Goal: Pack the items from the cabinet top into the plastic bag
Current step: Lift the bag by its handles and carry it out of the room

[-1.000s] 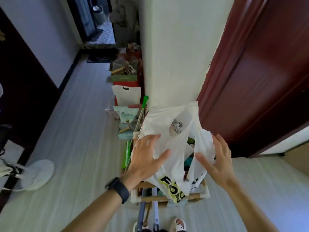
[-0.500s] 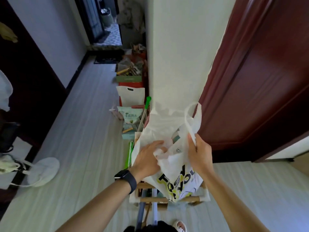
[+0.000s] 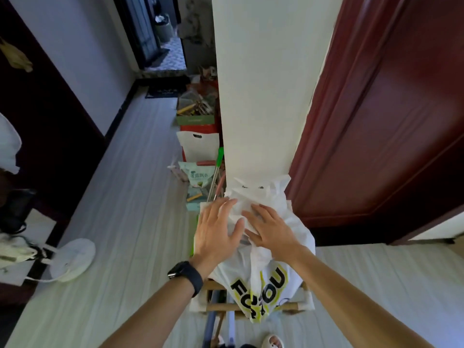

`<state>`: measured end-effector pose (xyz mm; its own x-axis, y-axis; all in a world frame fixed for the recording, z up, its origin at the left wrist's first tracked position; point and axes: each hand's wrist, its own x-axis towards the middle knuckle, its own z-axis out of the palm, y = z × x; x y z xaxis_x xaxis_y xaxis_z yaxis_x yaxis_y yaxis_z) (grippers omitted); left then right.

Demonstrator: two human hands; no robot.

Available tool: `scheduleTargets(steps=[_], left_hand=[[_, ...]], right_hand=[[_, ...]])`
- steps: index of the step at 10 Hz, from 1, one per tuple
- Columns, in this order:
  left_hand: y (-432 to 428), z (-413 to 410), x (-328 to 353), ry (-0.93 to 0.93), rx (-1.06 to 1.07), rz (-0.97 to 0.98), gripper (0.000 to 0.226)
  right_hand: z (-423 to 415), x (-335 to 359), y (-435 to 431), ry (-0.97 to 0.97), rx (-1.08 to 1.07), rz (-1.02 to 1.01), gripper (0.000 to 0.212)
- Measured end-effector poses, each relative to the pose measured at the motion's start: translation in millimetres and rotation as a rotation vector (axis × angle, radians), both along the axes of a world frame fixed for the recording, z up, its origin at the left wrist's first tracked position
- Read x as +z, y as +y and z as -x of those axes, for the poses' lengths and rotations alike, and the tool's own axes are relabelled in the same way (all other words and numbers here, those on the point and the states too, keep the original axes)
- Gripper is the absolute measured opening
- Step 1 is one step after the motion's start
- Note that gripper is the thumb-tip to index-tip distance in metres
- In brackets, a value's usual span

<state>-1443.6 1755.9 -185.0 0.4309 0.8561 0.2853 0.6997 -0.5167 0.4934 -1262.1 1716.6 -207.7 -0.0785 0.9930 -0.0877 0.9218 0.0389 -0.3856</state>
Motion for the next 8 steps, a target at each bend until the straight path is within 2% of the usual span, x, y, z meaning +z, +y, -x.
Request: scheduleTargets(steps=[1,2,3,4,6,7,8], left_hand=[[5.7,-18.7,-5.7,0.337,-0.083,0.121,0.057],[4.2,-25.4,-29.7,0.46,-0.036,0.262,0.056],[2.0,-35.1,-37.5,0.438,0.013,0.25,0.055],[4.9,-41.3,-38.0,0.447,0.031,0.257,0.058],[17.2,-43.2,-30.2,0.468,0.015,0.336,0.054],[22.8,-38.9,-29.1,0.6,-0.123,0.4,0.064],[43.4,-41.0,-8.0,0.478,-0.128,0.584,0.054]], right_hand=[[-4.4,2.6,-14.7,0.257,-0.128,-0.155,0.055],[-15.1,5.2,-35.4,0.223,-0.309,-0.3,0.07],[-23.5,-8.9,-46.1,-0.01,-0.414,-0.1,0.085],[-30.6,-19.4,-39.4,-0.052,-0.414,0.041,0.082],[-38.9,-6.8,-24.6,-0.025,-0.314,0.256,0.08],[-45.9,5.7,-25.4,0.006,-0.272,0.272,0.081],[-57.2,15.7,-25.0,0.053,-0.22,0.227,0.076]])
